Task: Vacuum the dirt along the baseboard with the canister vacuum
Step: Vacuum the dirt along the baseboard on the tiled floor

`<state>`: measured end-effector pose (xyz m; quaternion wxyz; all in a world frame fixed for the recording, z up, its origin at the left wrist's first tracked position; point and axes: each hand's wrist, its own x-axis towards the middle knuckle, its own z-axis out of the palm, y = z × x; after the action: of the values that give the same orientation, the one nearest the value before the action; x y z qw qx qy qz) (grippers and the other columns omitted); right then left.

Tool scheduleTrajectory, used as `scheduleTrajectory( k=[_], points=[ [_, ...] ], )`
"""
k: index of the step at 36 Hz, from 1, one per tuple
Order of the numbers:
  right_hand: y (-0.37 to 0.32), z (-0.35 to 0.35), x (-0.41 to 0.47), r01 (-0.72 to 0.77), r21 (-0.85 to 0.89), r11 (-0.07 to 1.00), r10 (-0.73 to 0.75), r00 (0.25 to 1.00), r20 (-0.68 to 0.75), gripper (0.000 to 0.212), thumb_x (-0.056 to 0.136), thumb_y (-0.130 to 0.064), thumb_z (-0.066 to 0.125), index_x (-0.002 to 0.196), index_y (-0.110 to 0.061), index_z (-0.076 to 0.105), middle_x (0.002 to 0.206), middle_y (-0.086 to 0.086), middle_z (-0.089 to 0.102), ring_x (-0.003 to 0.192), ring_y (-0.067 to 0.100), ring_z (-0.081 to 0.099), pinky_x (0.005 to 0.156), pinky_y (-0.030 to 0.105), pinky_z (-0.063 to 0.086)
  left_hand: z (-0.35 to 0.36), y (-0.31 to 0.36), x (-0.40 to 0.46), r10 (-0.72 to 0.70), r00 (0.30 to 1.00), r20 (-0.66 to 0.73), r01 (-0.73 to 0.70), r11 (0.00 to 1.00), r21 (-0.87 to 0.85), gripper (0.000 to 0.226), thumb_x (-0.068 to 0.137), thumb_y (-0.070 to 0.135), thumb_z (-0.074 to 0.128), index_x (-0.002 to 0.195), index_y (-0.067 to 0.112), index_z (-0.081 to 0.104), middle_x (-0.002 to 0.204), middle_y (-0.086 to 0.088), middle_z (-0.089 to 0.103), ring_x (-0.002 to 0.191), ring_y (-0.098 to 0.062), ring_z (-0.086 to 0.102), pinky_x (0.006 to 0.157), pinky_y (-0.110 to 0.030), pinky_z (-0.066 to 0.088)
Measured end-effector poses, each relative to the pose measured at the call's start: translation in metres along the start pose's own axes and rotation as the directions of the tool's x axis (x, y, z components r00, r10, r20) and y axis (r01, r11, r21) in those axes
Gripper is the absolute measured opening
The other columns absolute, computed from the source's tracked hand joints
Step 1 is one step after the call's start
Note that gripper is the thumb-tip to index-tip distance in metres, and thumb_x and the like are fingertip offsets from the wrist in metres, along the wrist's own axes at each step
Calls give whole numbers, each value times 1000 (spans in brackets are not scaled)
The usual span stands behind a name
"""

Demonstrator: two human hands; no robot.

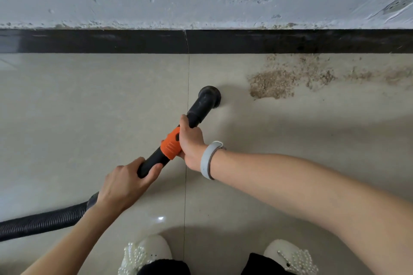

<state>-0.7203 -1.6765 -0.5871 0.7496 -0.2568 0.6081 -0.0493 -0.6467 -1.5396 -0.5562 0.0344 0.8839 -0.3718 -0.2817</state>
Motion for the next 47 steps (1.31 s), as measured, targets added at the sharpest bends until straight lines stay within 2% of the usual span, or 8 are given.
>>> scheduleTrajectory(
  k=[12, 20, 23, 26, 29, 32, 36, 47],
  points=[
    [20, -47, -18, -85, 90, 992, 90, 994, -56, 38, 94, -43, 50, 108, -8, 53, 95, 13, 64, 95, 31, 67, 87, 48, 56, 8, 4, -22, 180, 982, 66, -185, 978, 92, 66, 58, 84, 10, 65, 25, 40, 51, 3, 47, 53, -18, 48, 53, -31, 36],
    [15, -57, -53, -147, -205, 968, 155, 988, 24, 32, 96, -42, 47, 101, -11, 51, 95, 11, 64, 82, 26, 67, 70, 37, 59, -10, -14, -31, 162, 973, 165, -187, 971, 148, 72, 61, 96, 16, 70, 32, 45, 58, 7, 53, 59, -9, 52, 57, -27, 37],
    [0, -66, -59, 9, -657, 753, 115, 983, 144, 56, 96, -58, 37, 91, -7, 58, 80, 11, 69, 63, 23, 67, 61, 28, 54, -20, -28, -35, 99, 984, 145, -117, 985, 127, 55, 65, 83, 36, 70, 29, 49, 58, 7, 55, 60, -9, 54, 58, -28, 38],
    [-11, -85, -50, 329, -910, 254, -189, 939, 287, 58, 94, -61, 39, 68, -12, 53, 66, 10, 64, 63, 31, 62, 61, 32, 48, -23, -46, -36, 69, 990, 124, -85, 988, 128, 51, 71, 79, 48, 70, 28, 51, 58, 5, 56, 60, -10, 54, 56, -27, 37],
    [-24, -101, -41, 366, -891, -269, -402, 798, 449, 40, 91, -57, 51, 89, -17, 52, 86, -3, 53, 79, 23, 54, 65, 33, 39, -21, -63, -34, 77, 990, 120, -88, 993, 83, 72, 60, 95, 36, 68, 26, 52, 55, 5, 55, 59, -11, 55, 55, -28, 38],
    [-32, -105, -27, 413, -737, -535, -358, 679, 640, 51, 86, -51, 63, 116, -13, 46, 116, 2, 48, 100, 23, 50, 77, 33, 38, -22, -68, -34, 89, 988, 123, -100, 991, 87, 60, 69, 84, 44, 67, 25, 50, 56, 4, 55, 60, -12, 55, 55, -27, 36],
    [-42, -94, -15, 491, -693, -528, -290, 662, 691, 62, 88, -40, 64, 141, -21, 38, 140, 5, 39, 119, 27, 45, 96, 40, 41, -26, -70, -33, 83, 986, 142, -101, 988, 119, 49, 77, 73, 51, 68, 25, 47, 59, 4, 55, 62, -9, 53, 56, -27, 36],
    [-8, -87, -21, 503, -631, -591, -233, 642, 730, 49, 93, -41, 57, 135, -21, 44, 133, 2, 44, 115, 25, 43, 80, 37, 48, -5, -39, -44, 198, 972, 123, -221, 952, 212, 56, 83, 70, 50, 118, 27, 45, 81, 10, 52, 71, -17, 51, 63, -29, 37]
  ],
)
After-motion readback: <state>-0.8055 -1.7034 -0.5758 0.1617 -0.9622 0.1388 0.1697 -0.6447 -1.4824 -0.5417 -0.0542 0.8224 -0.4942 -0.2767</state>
